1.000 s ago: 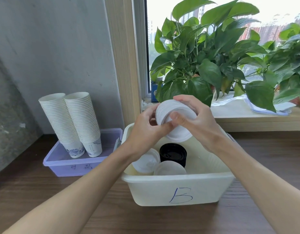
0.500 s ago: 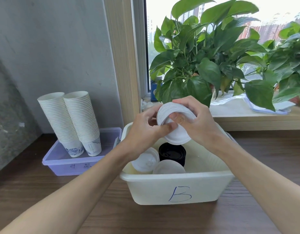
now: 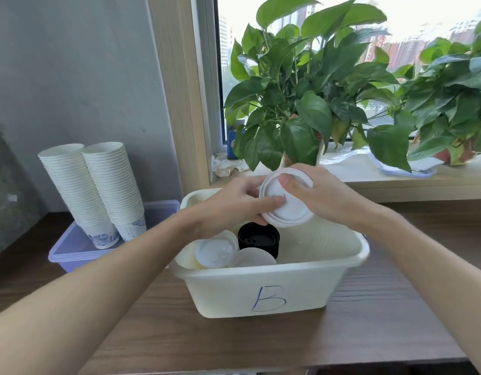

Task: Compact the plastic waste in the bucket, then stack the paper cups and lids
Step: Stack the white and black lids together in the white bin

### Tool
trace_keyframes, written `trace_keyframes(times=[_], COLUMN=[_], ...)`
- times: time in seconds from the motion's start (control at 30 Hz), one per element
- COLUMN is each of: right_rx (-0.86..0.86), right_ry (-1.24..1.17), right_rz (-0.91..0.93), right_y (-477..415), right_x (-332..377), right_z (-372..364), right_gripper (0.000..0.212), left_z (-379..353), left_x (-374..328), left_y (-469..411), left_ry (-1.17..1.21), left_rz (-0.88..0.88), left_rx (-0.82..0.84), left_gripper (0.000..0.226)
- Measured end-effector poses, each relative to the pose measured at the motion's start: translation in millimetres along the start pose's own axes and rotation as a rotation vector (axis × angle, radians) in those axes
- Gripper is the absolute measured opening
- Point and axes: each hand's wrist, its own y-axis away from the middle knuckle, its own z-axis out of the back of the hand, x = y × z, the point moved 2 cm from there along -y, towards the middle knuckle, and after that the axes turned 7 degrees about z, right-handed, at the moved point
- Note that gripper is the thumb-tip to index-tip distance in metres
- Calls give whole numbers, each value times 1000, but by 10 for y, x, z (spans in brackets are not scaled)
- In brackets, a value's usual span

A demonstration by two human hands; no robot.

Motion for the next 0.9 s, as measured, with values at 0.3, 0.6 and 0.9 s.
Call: trace_keyframes(times=[0.3,0.6,0.9], right_rx=[218,135,13], right_ry=[281,597,542], right_rz=[-30,-31,-46], right_y=[231,290,258], right_x=[-183,-356,-463], right_z=[251,77,-1], right_gripper=[27,26,16], left_z=[-221,-394,-401], left_x=[92,252,290], left_y=[-232,-321,-389], left_ry=[14,-243,-465], left_rz=[226,206,147], left_rx=[36,-51,-133], left_gripper=[30,11,14])
